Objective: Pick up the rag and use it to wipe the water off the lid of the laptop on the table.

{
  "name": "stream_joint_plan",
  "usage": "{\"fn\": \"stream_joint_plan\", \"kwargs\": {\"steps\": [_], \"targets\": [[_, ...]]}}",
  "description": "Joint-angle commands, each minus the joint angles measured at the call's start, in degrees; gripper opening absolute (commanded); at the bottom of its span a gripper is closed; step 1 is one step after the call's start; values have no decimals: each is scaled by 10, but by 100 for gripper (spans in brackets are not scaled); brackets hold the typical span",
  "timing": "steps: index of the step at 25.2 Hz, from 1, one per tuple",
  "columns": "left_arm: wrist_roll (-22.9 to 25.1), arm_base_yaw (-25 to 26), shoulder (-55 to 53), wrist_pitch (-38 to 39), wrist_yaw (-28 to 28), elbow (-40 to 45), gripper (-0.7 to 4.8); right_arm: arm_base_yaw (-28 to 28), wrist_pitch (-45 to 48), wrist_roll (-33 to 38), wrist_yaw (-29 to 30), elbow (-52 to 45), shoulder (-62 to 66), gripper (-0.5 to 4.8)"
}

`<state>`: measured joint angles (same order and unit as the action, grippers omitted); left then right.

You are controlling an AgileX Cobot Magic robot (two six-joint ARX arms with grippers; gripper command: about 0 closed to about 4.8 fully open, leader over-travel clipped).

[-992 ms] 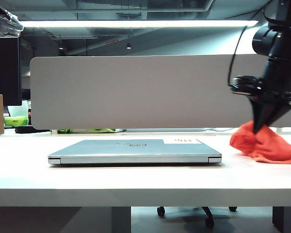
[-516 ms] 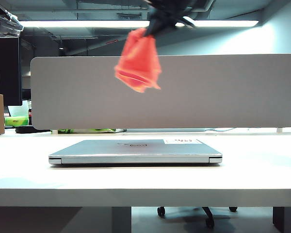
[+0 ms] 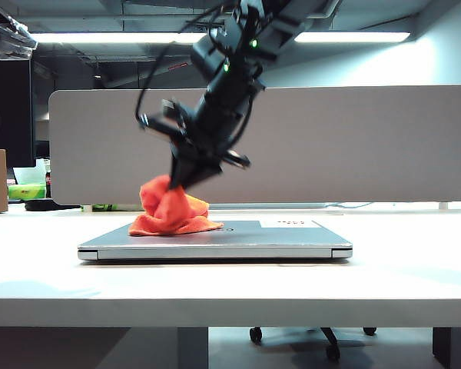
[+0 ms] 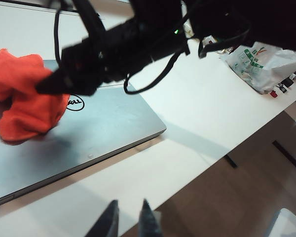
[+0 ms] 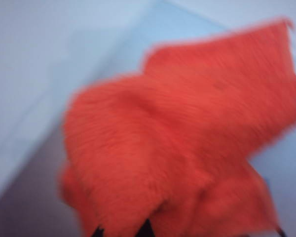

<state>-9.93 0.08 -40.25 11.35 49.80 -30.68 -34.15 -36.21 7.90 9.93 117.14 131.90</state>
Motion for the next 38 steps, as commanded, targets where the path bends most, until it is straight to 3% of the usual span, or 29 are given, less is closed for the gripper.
{"fn": "stream_joint_plan", "kwargs": {"steps": [1, 3, 8, 10, 12, 20, 22, 23, 24, 26, 28, 29, 30, 32, 33, 36, 38], "targets": [[1, -1, 1, -7, 4, -3, 54, 3, -56, -28, -75, 2, -2, -6], [1, -1, 1, -7, 4, -3, 54, 4, -75, -52, -95, 3, -3, -6], [1, -1, 1, -7, 4, -3, 54, 17, -176, -87, -216, 3, -22, -6], [1, -1, 1, -7, 4, -3, 54, 22, -204, -131, -305, 2, -50, -6], [1, -1, 1, -7, 4, -3, 54, 33, -213, -146, -344, 2, -78, -6], [1, -1, 1, -7, 4, -3, 54, 122, -268, -146, -367, 2, -203, -6], [1, -1, 1, -7, 4, -3, 54, 174, -308, -146, -343, 2, -239, -5], [1, -1, 1, -7, 4, -3, 54, 188, -318, -146, -322, 2, -248, 11], [1, -1, 1, -7, 4, -3, 54, 198, -322, -145, -302, 2, -253, 62], [1, -1, 1, -7, 4, -3, 54, 216, -330, -138, -271, 2, -264, 245], [1, -1, 1, -7, 4, -3, 54, 223, -334, -126, -256, 2, -274, 395], [1, -1, 1, -7, 4, -3, 54, 230, -334, -116, -247, 2, -286, 411], [2, -1, 1, -10, 2, -3, 54, 231, -334, -111, -232, 2, -297, 360], [3, -1, 1, -8, -1, -3, 54, 231, -332, -130, -199, 2, -314, 37], [0, -1, 1, -3, -16, -3, 55, 230, -318, -142, -150, 2, -333, -13], [-31, -1, 1, -8, -36, -3, 57, 226, -253, -136, -131, -17, -376, -9], [-23, -1, 9, -5, -40, -3, 58, 222, -184, -136, -132, -55, -416, -9]]}}
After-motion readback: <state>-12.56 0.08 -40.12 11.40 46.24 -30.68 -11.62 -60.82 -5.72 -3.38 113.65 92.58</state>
